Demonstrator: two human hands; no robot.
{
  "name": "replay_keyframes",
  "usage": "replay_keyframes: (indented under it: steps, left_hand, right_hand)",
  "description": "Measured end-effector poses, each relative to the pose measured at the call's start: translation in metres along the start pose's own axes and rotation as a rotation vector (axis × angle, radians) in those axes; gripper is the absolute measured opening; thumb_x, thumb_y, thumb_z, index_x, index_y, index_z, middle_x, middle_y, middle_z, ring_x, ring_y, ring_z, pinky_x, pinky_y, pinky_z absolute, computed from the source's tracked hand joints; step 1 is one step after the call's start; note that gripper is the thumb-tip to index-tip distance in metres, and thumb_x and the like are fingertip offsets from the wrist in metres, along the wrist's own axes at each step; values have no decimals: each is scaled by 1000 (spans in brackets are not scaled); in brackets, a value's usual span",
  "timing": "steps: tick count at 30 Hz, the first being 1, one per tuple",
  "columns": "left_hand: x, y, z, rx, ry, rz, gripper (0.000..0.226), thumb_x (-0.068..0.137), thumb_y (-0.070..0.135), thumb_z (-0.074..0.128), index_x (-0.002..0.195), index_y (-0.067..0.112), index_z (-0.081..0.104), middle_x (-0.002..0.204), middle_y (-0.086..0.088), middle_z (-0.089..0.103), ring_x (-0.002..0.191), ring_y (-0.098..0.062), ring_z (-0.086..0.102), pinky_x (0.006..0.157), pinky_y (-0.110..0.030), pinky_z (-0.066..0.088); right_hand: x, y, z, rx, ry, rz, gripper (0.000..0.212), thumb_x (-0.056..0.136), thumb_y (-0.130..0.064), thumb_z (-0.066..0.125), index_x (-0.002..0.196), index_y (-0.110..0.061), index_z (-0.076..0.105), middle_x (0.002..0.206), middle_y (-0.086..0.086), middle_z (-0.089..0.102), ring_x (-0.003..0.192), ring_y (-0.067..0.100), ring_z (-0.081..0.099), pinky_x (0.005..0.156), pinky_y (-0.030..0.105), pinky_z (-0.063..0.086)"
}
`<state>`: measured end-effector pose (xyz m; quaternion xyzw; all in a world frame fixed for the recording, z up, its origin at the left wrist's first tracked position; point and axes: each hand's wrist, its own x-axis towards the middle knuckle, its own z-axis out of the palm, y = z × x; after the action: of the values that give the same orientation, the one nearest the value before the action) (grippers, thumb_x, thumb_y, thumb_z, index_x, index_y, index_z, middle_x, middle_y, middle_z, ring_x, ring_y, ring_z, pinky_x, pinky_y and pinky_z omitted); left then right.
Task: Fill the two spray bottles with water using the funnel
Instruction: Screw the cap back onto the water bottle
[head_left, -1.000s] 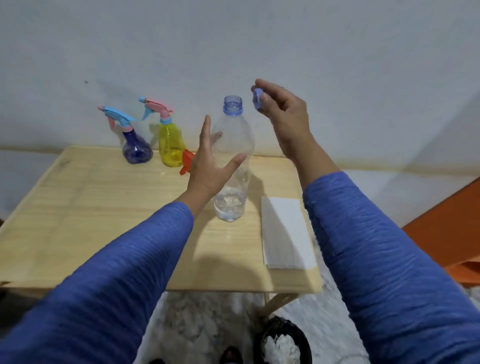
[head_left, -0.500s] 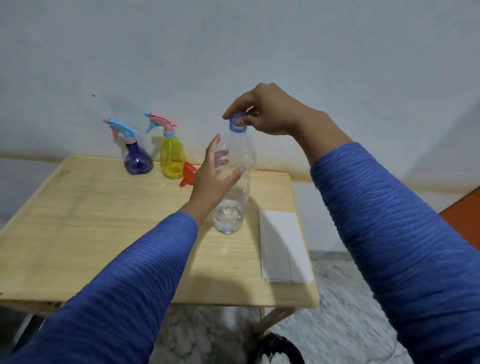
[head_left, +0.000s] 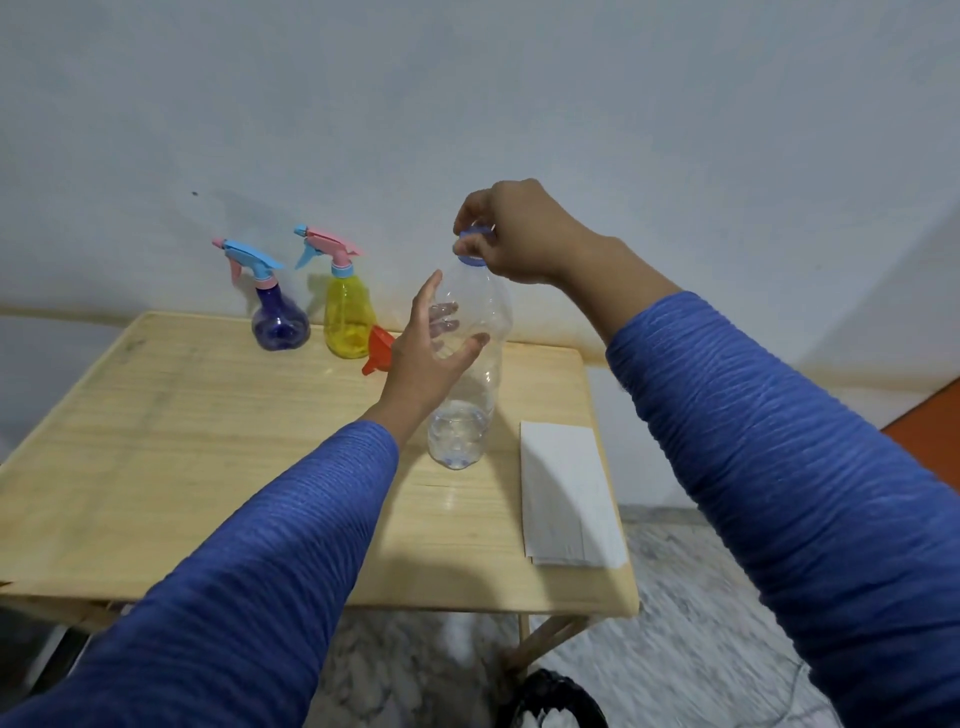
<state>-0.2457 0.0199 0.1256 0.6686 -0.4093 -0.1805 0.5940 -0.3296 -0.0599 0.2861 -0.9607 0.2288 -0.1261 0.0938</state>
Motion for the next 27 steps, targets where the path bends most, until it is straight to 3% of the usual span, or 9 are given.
replay_keyframes:
  steps: [5,9,12,15,19,22,24,27]
  left_hand:
    - [3,1,-3,22,-38,-4,87,77,34,73,145,33,19,133,-5,51,114,-11,55,95,-27,45]
    - [-1,0,-3,0,-31,-1,86,77,35,74,144,33,21,132,-4,52,112,-9,55,94,-26,46]
    - [-1,0,-3,-21,-16,-7,85,77,32,75,144,33,22,129,-2,53,109,-8,55,93,-25,45]
    - [1,0,-5,-19,-22,-12,85,77,32,75,144,32,23,129,-3,52,109,-8,55,94,-26,45]
    - [1,-2,-6,-13,-45,-11,84,77,32,74,144,32,23,129,0,52,109,-7,54,92,-24,45]
    - [0,-1,-1,-13,-46,-1,80,77,31,75,142,32,27,123,5,52,106,-4,54,88,-18,43]
    - [0,-2,0,-13,-36,6,78,77,32,74,140,32,29,122,5,52,107,-3,54,86,-15,42]
    - [1,-5,-3,-41,-17,8,79,77,33,74,141,31,29,125,3,52,109,-5,54,85,-11,40]
  right_hand:
    - [0,-5,-5,-140,-69,31,34,93,-25,53,122,-8,60,123,11,61,115,27,51,89,33,43]
    - [-2,-3,-8,-154,-120,23,34,91,-10,44,122,-11,59,121,9,58,107,23,52,78,29,42]
    - [1,-4,9,-193,-34,48,29,95,-22,46,113,-2,55,115,16,55,103,28,52,76,29,36]
    - [2,1,20,-185,37,49,40,97,-37,44,111,-1,50,111,16,57,91,26,47,72,29,30]
    - [1,13,11,-153,-60,-122,39,97,-38,43,118,-7,50,113,13,59,99,28,54,80,32,38]
    - [2,15,22,-276,97,-56,35,99,-38,36,100,-6,50,86,11,59,83,30,54,67,32,34]
    - [2,7,33,-364,207,46,37,100,-39,30,91,-8,47,66,5,44,71,30,47,62,33,28]
    - [5,5,37,-344,213,-12,42,101,-42,29,101,-7,52,75,5,44,70,27,41,62,33,27]
